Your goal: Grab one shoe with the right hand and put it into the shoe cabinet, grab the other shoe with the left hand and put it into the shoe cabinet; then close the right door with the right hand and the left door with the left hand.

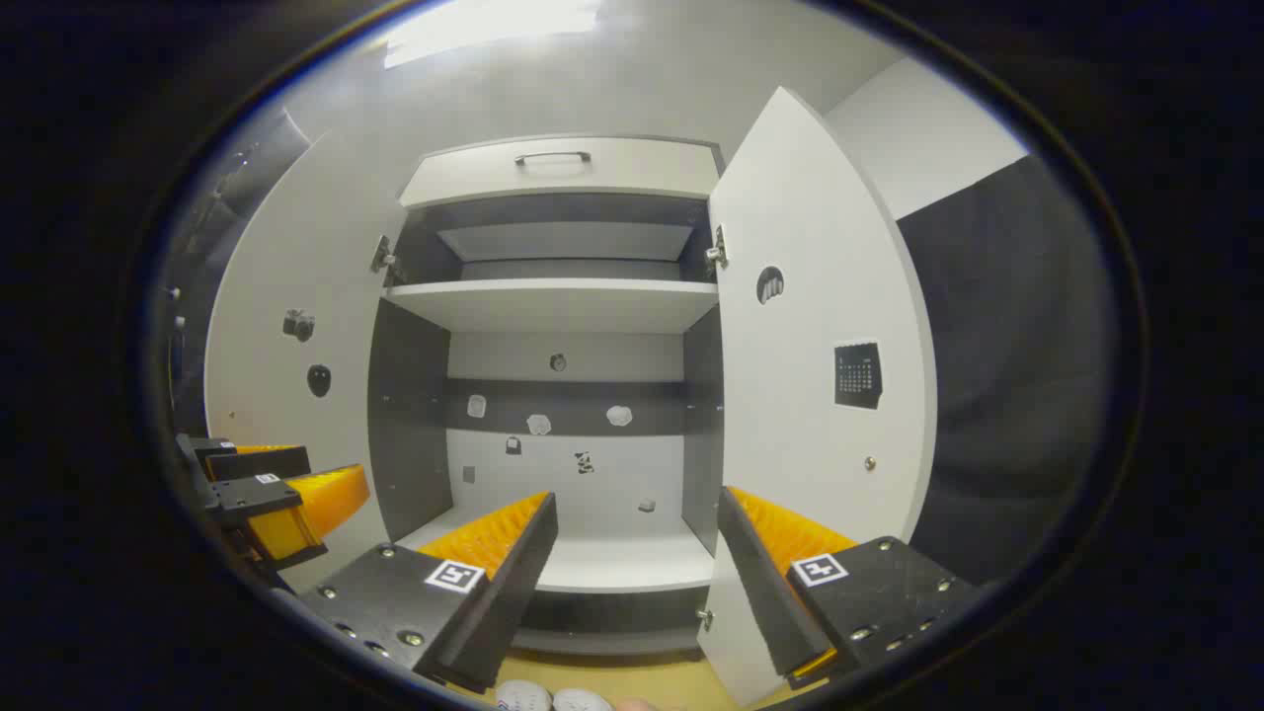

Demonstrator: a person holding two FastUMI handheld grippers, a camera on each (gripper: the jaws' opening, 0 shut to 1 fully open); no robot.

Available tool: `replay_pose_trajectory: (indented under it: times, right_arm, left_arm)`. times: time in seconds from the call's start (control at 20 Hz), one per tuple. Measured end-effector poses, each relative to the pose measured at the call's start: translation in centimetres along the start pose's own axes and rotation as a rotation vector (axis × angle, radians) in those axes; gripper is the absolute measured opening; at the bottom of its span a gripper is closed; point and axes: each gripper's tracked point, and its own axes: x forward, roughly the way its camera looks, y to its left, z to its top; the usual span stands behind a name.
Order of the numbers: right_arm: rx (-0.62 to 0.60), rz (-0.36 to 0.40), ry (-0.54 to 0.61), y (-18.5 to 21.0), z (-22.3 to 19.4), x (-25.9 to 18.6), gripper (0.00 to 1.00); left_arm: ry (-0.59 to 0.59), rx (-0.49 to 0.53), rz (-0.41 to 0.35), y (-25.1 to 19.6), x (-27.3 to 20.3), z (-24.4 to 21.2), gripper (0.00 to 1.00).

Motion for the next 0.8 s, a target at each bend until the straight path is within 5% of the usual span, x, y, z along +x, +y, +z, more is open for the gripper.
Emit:
replay_pose_trajectory:
  times: [0.8]
  right_arm:
    - [-0.004,0.021,0.049,1.3,-2.3,0.4,0.97]
  left_arm:
    - [0.015,0.002,0.030,1.7,0.0,-0.6,0.96]
